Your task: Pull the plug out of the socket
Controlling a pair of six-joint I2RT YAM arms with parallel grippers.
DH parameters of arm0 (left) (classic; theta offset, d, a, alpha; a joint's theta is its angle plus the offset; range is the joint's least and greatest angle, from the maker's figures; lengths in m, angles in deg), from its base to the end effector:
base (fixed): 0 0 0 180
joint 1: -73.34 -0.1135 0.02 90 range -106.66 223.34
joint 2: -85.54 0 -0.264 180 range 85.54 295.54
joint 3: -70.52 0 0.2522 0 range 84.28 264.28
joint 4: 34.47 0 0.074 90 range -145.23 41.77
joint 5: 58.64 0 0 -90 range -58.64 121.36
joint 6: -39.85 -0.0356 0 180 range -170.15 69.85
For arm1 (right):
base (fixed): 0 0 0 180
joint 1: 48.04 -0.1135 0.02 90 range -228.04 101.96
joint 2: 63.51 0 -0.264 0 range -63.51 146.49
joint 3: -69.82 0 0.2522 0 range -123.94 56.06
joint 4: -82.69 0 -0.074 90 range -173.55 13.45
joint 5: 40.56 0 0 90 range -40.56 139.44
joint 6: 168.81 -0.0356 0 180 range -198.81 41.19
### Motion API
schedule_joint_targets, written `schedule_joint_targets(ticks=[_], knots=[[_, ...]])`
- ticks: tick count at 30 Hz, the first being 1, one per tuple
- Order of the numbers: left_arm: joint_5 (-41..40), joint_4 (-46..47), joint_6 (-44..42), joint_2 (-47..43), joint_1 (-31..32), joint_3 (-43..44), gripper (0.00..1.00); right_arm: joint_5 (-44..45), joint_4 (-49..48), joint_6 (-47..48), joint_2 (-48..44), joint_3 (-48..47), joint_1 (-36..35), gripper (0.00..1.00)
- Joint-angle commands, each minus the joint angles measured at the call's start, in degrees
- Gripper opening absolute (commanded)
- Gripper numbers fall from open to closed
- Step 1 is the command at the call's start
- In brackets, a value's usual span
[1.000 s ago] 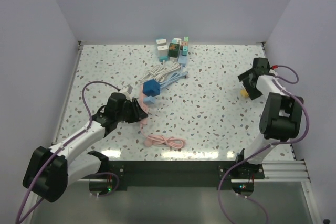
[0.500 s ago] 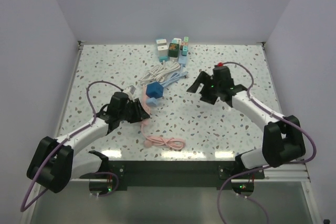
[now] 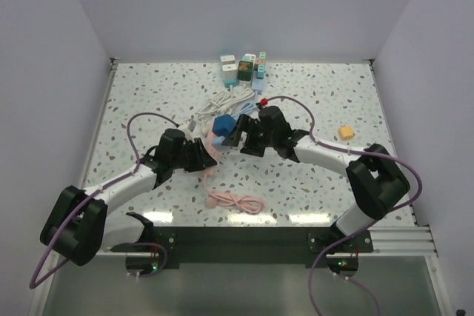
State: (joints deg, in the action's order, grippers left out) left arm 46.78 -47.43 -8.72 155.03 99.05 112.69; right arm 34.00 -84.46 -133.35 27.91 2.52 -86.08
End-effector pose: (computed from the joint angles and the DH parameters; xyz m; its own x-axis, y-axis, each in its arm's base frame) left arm 0.2069 -0.1101 0.1750 -0.8344 -0.3062 -0.4582 0.0651 0.7708 -0.6337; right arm 0.2645 0.2190 0.2092 -0.8950 0.2966 -0.3331 -0.0560 0.6662 0.7436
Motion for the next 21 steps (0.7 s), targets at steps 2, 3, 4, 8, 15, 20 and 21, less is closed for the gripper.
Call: schedule_joint_targets(ticks=[2,3,4,8,15,20,21], knots=[[1.02,8.78,1.28,0.03,1.09,3.32,0.0,4.36,-9.11,-3.29,1.48,-4.11,-2.03,0.89],[1.02,8.78,1.37,0.11,1.09,3.5,0.0,4.72,-9.9,-3.46,1.66,-4.2,-2.65,0.89],[1.02,8.87,1.46,0.29,1.27,3.59,0.0,4.81,-10.34,-3.72,2.44,-4.38,-2.83,0.89],[1.1,9.66,2.34,0.38,1.62,3.68,0.0,4.28,-9.99,-3.99,5.78,-6.83,-3.62,0.88],[1.19,9.84,3.39,-0.32,2.23,4.47,0.0,7.97,-8.5,-3.64,8.95,-8.86,-5.11,0.72],[1.28,10.01,3.92,-1.38,2.23,4.64,0.0,9.81,-7.44,-2.85,9.66,-10.18,-5.11,0.5],[1.28,9.93,3.92,-1.2,2.23,4.73,0.0,9.73,-7.36,-2.94,9.74,-10.36,-5.11,0.44]])
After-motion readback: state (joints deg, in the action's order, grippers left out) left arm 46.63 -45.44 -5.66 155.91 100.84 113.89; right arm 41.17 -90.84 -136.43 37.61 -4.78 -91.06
